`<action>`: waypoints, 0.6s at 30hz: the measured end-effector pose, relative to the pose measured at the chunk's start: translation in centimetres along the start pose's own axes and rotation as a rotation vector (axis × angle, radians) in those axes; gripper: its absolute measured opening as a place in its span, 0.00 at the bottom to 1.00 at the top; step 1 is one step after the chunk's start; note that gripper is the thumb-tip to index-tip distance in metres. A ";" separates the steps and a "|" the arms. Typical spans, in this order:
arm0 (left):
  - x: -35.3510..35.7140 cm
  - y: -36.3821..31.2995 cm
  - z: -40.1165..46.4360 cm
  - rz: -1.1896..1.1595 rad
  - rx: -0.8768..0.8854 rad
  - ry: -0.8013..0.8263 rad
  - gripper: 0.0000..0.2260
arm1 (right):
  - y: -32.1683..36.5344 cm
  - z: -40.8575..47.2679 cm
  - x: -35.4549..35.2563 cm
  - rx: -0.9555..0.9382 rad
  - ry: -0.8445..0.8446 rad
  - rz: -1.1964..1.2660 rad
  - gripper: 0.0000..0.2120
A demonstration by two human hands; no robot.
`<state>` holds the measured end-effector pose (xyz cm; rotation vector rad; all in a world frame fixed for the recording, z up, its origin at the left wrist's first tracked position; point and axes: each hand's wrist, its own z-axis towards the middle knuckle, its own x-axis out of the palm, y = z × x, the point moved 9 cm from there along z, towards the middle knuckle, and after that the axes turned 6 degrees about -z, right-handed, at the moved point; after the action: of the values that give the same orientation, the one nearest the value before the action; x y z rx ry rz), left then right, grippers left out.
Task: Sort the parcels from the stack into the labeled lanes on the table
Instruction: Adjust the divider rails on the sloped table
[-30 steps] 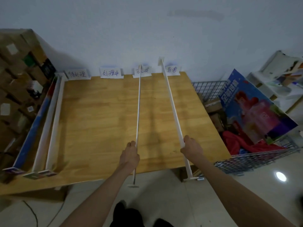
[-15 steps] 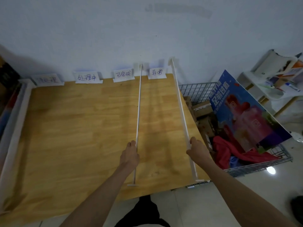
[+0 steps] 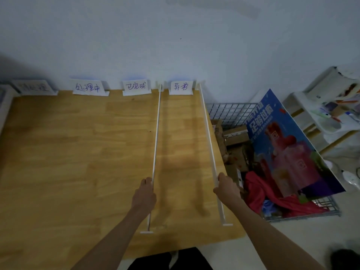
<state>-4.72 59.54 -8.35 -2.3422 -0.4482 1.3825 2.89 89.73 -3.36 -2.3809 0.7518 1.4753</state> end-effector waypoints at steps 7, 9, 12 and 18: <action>2.0 -1.2 0.9 -0.038 -0.060 0.004 0.21 | -1.4 2.3 1.0 -0.031 0.049 -0.001 0.13; 2.6 -1.6 1.1 -0.050 -0.064 0.010 0.22 | -2.0 2.6 1.5 -0.028 0.065 -0.003 0.14; 3.2 -2.2 1.5 -0.066 -0.057 0.011 0.22 | -2.8 3.3 1.9 -0.025 0.081 0.014 0.14; 4.4 -3.2 2.0 -0.147 -0.075 0.012 0.24 | -3.9 4.3 2.5 -0.012 0.119 0.014 0.16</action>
<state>-4.65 64.68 -11.08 -2.3234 -0.6655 1.3037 2.63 94.25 -7.86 -2.4958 0.7897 1.3559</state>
